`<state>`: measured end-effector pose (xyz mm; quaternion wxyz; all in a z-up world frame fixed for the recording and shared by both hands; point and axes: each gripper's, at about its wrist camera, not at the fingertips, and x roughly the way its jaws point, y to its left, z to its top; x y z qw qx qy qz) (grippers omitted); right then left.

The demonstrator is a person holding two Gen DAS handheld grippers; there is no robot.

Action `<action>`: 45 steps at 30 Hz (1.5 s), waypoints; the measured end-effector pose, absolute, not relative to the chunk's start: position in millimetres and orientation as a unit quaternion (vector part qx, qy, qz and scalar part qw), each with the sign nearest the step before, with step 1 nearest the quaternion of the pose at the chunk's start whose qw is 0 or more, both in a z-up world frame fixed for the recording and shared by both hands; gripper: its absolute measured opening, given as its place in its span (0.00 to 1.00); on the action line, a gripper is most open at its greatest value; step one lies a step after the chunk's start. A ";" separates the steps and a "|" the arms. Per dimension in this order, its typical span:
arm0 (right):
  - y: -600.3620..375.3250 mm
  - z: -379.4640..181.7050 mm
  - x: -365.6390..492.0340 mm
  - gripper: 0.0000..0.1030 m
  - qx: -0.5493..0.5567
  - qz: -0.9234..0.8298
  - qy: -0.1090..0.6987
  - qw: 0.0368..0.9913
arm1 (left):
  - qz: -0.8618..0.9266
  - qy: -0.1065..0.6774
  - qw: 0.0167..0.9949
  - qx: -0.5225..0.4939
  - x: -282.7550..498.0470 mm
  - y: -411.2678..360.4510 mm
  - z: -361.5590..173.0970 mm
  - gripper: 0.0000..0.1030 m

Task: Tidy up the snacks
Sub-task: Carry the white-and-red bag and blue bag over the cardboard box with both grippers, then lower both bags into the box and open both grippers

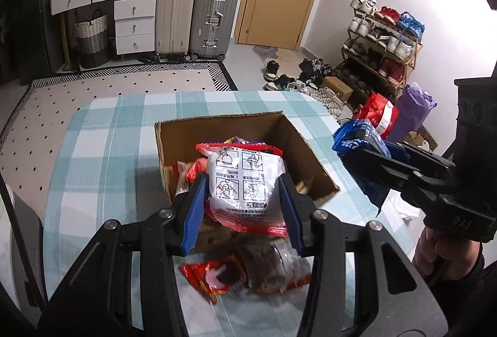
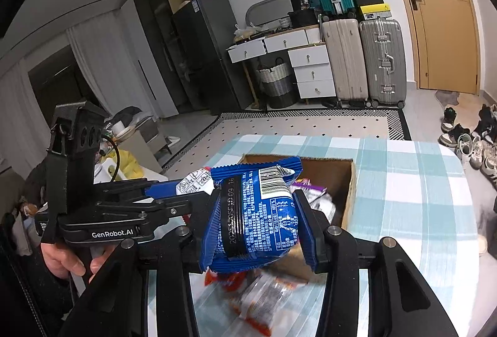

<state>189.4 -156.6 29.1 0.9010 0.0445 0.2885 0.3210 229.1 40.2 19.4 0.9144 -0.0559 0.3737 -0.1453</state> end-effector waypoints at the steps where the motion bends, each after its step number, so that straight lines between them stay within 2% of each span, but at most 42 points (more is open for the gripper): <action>1: -155.6 28.4 195.4 0.44 0.044 0.321 0.290 0.901 | -0.146 0.376 0.913 -0.055 236.1 39.4 18.8 0.41; 13: -132.1 5.1 241.7 0.44 -0.024 0.290 0.289 0.912 | -0.154 0.393 0.906 -0.039 300.1 26.9 -5.6 0.41; 21: -126.4 -16.2 269.2 0.44 -0.022 0.291 0.304 0.907 | -0.150 0.408 0.900 -0.039 332.0 23.9 -29.1 0.42; 22: -125.9 -18.5 272.3 0.49 -0.023 0.290 0.306 0.907 | -0.144 0.410 0.900 -0.039 336.2 24.2 -31.8 0.42; 23: -126.3 -20.9 275.8 0.60 -0.021 0.289 0.306 0.907 | -0.141 0.411 0.900 -0.039 336.8 24.1 -33.4 0.42; 25: -130.1 -23.2 279.4 0.81 -0.017 0.279 0.296 0.913 | -0.141 0.410 0.900 -0.043 341.5 26.4 -35.2 0.51; 26: -133.8 -24.6 280.8 0.86 -0.017 0.269 0.290 0.918 | -0.136 0.410 0.901 -0.042 342.2 27.9 -35.7 0.55; 27: -138.4 -25.8 281.7 0.86 -0.012 0.268 0.288 0.919 | -0.126 0.409 0.903 -0.039 343.1 29.0 -36.1 0.67; 28: -142.1 -26.7 282.5 0.86 -0.005 0.274 0.290 0.917 | -0.121 0.407 0.905 -0.039 343.0 30.2 -36.2 0.72; 45: -155.4 7.7 222.8 0.87 -0.014 0.271 0.263 0.926 | -0.095 0.385 0.917 -0.040 270.9 37.5 -6.5 0.78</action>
